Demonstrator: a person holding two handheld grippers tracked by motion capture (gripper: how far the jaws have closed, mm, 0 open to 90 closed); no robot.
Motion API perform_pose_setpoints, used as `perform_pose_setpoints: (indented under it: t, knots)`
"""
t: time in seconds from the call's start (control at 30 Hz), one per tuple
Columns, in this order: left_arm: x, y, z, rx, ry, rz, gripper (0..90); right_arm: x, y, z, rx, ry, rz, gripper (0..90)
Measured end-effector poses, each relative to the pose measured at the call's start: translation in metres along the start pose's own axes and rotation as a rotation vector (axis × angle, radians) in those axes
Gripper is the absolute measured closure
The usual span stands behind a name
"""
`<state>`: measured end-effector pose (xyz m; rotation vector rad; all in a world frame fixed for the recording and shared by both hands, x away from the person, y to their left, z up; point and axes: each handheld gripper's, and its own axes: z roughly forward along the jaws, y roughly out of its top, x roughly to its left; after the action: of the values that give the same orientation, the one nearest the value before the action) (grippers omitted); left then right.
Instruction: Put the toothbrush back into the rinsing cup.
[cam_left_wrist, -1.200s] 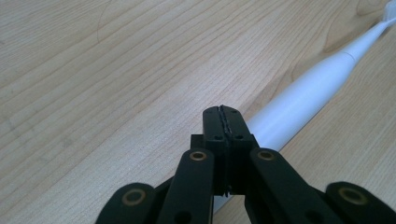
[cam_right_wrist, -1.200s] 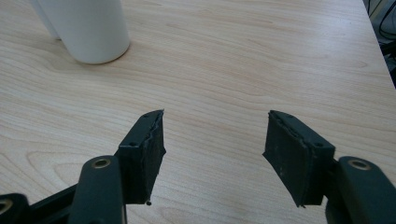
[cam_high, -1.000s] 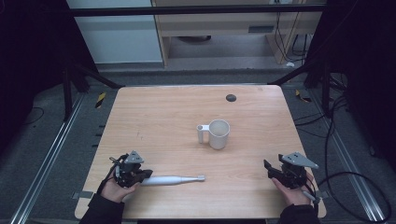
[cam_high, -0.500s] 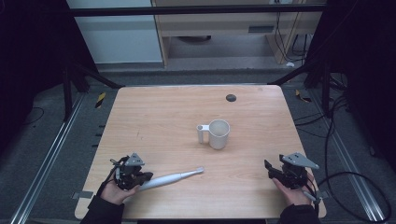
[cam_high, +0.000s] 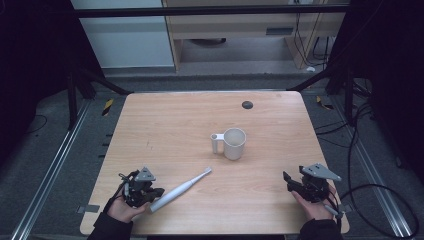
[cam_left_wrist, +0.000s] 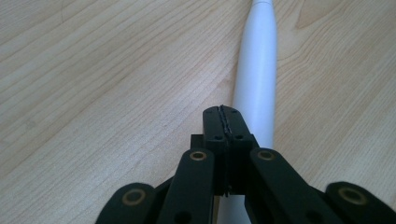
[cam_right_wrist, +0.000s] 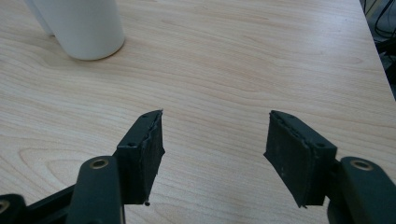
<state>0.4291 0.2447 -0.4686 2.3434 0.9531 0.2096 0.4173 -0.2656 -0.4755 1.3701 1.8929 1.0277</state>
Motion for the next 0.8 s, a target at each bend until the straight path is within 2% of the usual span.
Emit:
perform_pose_setpoints:
  t: [0.57,0.8]
  knots:
    - [-0.0022,-0.0010,0.0012,0.005,-0.008,0.001,89.5,-0.0003,-0.0002,0.0003,0.002,-0.002,-0.003,36.7]
    - [0.0027,0.0010,-0.0035,-0.026,0.020,-0.035,88.6,-0.0002,0.0008,-0.0008,0.007,-0.010,-0.002,37.9]
